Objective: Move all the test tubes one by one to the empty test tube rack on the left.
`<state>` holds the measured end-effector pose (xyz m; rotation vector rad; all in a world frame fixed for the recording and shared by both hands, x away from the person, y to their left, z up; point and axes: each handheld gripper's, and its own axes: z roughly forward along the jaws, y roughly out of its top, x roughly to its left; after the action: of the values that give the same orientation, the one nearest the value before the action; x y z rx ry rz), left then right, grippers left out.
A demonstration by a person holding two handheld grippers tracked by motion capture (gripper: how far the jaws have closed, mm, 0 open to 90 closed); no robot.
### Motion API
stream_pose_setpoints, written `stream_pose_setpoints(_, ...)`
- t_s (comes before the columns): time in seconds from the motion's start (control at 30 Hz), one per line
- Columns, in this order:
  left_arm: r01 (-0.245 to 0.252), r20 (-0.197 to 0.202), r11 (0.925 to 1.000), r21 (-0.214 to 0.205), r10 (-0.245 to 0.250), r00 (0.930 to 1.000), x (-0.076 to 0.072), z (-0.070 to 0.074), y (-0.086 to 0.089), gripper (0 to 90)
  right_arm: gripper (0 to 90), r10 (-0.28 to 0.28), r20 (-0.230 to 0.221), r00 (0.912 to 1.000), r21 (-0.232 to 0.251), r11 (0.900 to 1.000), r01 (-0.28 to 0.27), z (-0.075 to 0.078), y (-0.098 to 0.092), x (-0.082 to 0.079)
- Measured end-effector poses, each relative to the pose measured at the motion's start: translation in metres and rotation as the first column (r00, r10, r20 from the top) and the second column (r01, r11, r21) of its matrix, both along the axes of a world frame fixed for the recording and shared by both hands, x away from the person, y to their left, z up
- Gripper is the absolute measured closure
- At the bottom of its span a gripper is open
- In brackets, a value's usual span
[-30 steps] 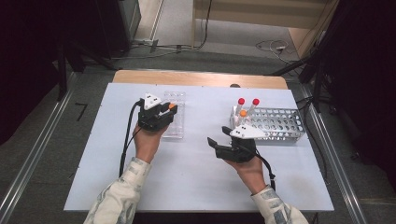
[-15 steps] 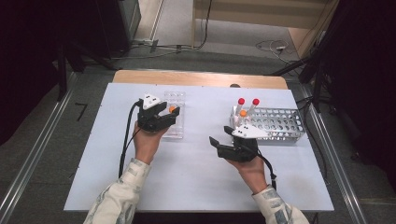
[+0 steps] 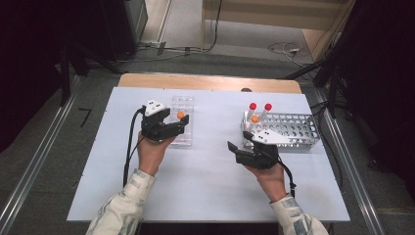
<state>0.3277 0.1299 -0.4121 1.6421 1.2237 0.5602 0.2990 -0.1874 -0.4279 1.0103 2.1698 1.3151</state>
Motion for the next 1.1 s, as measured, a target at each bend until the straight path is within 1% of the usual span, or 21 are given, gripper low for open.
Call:
stream_pose_setpoints(0.13, -0.005, -0.005, 1.0, 0.002, 0.005, 1.0, -0.002, 0.0, 0.0, 22.7, 29.9, -0.021, 0.005, 0.9998, 0.004, 0.9998, 0.021, 0.002, -0.01, 0.0)
stream_pose_setpoints(0.3, 0.008, 0.004, 0.9995, -0.031, -0.008, 1.0, -0.007, 0.003, 0.001, 22.0, 30.0, -0.059, 0.005, 0.9982, 0.021, 0.998, 0.059, 0.004, -0.025, 0.003)
stream_pose_setpoints(0.4, 0.01, 0.017, 0.9994, -0.033, -0.01, 0.9998, -0.009, 0.005, -0.001, 21.9, 30.2, -0.085, 0.009, 0.9964, 0.024, 0.9961, 0.084, 0.005, -0.032, 0.004)
stream_pose_setpoints(0.5, 0.015, 0.016, 0.999, -0.043, -0.014, 0.9998, -0.01, 0.006, 0.0, 21.9, 31.4, -0.107, 0.012, 0.9942, 0.033, 0.9938, 0.106, 0.005, -0.037, 0.007)
stream_pose_setpoints(0.57, 0.017, 0.016, 0.999, -0.042, -0.016, 0.9997, -0.011, 0.007, 0.0, 21.4, 33.0, -0.122, 0.021, 0.9923, 0.026, 0.9923, 0.122, 0.004, -0.037, 0.009)
stream_pose_setpoints(0.67, 0.014, 0.02, 0.9991, -0.041, -0.013, 0.9997, -0.012, 0.007, 0.001, 21.5, 35.3, -0.147, 0.019, 0.9889, 0.014, 0.989, 0.147, 0.0, -0.035, 0.016)
stream_pose_setpoints(0.73, 0.014, 0.019, 0.999, -0.042, -0.013, 0.9997, -0.012, 0.007, 0.001, 21.5, 37.2, -0.172, 0.028, 0.9846, -0.003, 0.985, 0.172, -0.003, -0.034, 0.021)
stream_pose_setpoints(0.77, 0.015, 0.017, 0.999, -0.042, -0.014, 0.9998, -0.012, 0.007, 0.0, 21.5, 38.5, -0.19, 0.036, 0.9811, -0.012, 0.9816, 0.191, -0.005, -0.033, 0.024)
stream_pose_setpoints(0.83, 0.018, 0.014, 0.9989, -0.044, -0.017, 0.9998, -0.011, 0.006, 0.0, 21.5, 42.5, -0.207, 0.045, 0.9773, -0.019, 0.9779, 0.208, -0.008, -0.032, 0.029)
stream_pose_setpoints(0.93, 0.026, 0.01, 0.9984, -0.051, -0.026, 0.9996, -0.011, 0.006, 0.0, 22.0, 48.3, -0.232, 0.039, 0.9719, -0.023, 0.9722, 0.233, -0.012, -0.031, 0.038)
stream_pose_setpoints(1.0, 0.027, 0.007, 0.998, -0.058, -0.027, 0.9996, -0.011, 0.006, 0.0, 22.1, 49.1, -0.241, 0.04, 0.9696, -0.032, 0.9696, 0.243, -0.016, -0.031, 0.043)
stream_pose_setpoints(1.1, 0.03, 0.005, 0.9976, -0.063, -0.03, 0.9995, -0.011, 0.006, -0.001, 22.3, 53.2, -0.257, 0.039, 0.9658, -0.026, 0.9659, 0.258, -0.019, -0.03, 0.049)
